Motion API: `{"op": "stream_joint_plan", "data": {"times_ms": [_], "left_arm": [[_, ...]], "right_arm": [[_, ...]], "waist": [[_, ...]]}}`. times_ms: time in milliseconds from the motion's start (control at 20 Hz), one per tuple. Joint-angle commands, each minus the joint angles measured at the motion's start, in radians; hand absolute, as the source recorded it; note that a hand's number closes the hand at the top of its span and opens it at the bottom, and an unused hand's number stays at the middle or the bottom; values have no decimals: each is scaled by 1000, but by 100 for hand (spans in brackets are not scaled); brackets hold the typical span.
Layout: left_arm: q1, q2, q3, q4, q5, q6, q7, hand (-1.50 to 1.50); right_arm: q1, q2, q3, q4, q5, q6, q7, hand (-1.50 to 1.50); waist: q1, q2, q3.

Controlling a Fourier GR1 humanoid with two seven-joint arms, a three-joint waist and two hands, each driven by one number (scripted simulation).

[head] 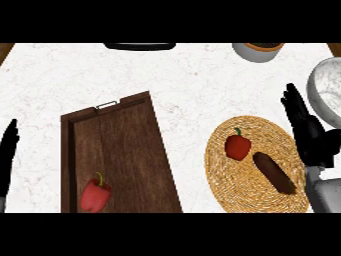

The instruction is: Pick the sweet potato from the placemat and place it in the bowl

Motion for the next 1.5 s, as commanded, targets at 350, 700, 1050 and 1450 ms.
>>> {"op": "stream_joint_plan", "data": {"times_ms": [350,700,1050,1450], "left_arm": [[-115,-44,-13,-86,54,-55,-9,0],[-97,-25,44,-183,135,-94,33,0],[-148,-69,34,-162,106,-125,11,0],[-163,-100,11,-214,55,-119,68,0]], "right_arm": [[-202,-496,211,-196,534,225,-105,-150],[274,-565,207,-459,713,-39,-304,-150],[547,-624,27,-714,723,-63,-215,-150],[367,-561,121,-908,887,214,123,-150]], "waist": [[-81,-87,-30],[-98,-48,3],[-50,-31,1],[-16,-25,1]]}}
